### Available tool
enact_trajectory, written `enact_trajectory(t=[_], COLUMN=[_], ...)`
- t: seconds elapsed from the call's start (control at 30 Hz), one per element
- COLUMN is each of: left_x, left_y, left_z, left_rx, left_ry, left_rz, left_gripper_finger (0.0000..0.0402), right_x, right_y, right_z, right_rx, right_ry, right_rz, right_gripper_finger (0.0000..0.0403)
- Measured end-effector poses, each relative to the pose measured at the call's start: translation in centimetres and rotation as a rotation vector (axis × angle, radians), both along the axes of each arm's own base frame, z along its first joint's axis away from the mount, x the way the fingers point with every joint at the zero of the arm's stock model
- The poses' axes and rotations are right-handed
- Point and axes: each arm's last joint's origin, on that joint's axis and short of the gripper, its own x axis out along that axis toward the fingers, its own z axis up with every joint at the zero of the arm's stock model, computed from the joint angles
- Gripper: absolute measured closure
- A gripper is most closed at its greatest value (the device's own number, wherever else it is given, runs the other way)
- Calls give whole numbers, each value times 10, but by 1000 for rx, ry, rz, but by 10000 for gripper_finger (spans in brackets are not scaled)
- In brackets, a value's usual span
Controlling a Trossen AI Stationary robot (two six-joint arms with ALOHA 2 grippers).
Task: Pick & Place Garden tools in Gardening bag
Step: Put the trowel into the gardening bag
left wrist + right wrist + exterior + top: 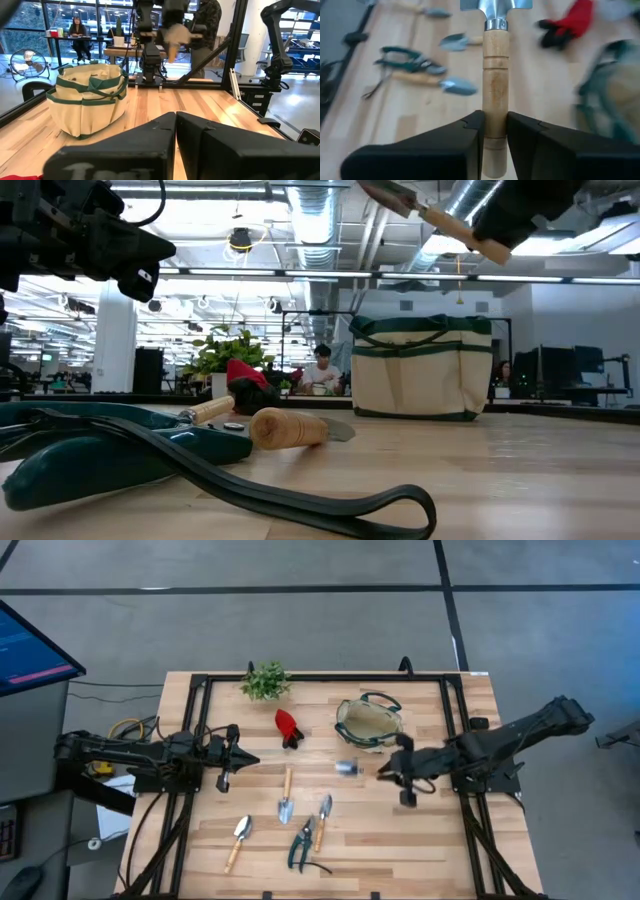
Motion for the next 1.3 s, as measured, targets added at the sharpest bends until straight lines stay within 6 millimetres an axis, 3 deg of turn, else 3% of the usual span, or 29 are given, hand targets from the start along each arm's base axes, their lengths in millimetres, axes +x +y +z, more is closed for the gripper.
enact_trajectory(t=[0.33,0.53,0.93,1.3], left_x=[0,0,0,0], left_y=[0,0,0,0], left_z=[0,0,0,0], left_rx=[0,0,0,-3], left_ry=[0,0,0,0], left_rz=[0,0,0,0], left_gripper_finger=[400,400,400,400], right_x=[-5,2,22,32], right_y=[-35,-59,-101,-120], right_z=[24,38,12,-6], right_rx=[-101,-202,-240,-208], right_ry=[-53,38,250,352], right_rz=[-156,-207,-276,-275], right_gripper_finger=[354,354,354,354])
